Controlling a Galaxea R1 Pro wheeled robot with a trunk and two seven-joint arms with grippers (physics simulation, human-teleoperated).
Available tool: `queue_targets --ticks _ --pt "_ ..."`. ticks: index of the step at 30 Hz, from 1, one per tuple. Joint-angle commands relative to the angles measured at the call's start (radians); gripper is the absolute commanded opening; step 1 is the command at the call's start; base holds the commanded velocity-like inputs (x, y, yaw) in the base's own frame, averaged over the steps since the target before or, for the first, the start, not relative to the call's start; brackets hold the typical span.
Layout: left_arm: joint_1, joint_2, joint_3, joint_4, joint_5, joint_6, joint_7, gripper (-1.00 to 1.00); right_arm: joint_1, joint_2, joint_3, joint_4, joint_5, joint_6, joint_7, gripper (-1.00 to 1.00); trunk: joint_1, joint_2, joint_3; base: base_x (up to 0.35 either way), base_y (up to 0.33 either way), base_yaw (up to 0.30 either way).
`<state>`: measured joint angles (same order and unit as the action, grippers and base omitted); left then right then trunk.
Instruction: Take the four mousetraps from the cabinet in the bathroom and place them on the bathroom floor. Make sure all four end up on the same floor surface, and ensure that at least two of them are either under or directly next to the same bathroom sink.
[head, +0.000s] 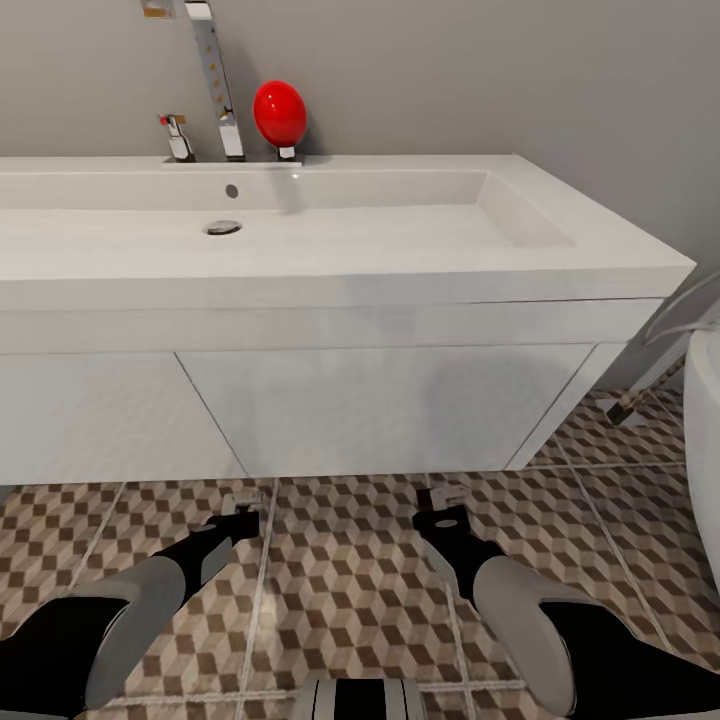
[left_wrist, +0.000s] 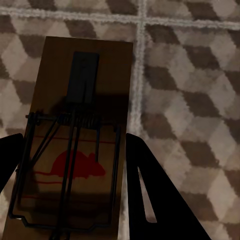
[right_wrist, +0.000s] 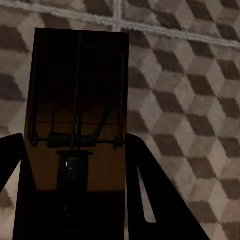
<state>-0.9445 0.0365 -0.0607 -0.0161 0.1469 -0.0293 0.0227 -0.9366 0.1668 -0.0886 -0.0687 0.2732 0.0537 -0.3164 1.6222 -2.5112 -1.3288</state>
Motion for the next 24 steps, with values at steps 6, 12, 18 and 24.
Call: queue_targets --ticks 6,12,18,24 --pt "0.000 0.000 -0.007 0.001 0.007 -0.003 0.002 -1.00 0.000 0.002 -0.008 0.000 0.006 0.006 -0.003 -1.00 0.000 0.000 -0.001 0.000 0.000 0.000" --pt "0.000 0.000 -0.007 0.001 0.008 0.001 0.002 -1.00 0.000 0.002 -0.008 0.002 0.005 0.030 -0.003 -1.00 0.000 0.000 -0.001 0.000 0.000 0.000" --pt "0.000 -0.001 -0.007 0.002 0.009 0.018 0.003 -1.00 0.000 0.004 -0.011 0.001 0.004 0.063 -0.003 -1.00 0.000 0.000 -0.001 0.000 0.000 0.000" --pt "0.000 0.000 -0.007 0.001 0.008 0.036 0.003 -1.00 0.000 0.003 -0.011 0.001 0.004 0.063 -0.003 -1.00 0.000 0.000 -0.001 0.000 0.000 0.000"
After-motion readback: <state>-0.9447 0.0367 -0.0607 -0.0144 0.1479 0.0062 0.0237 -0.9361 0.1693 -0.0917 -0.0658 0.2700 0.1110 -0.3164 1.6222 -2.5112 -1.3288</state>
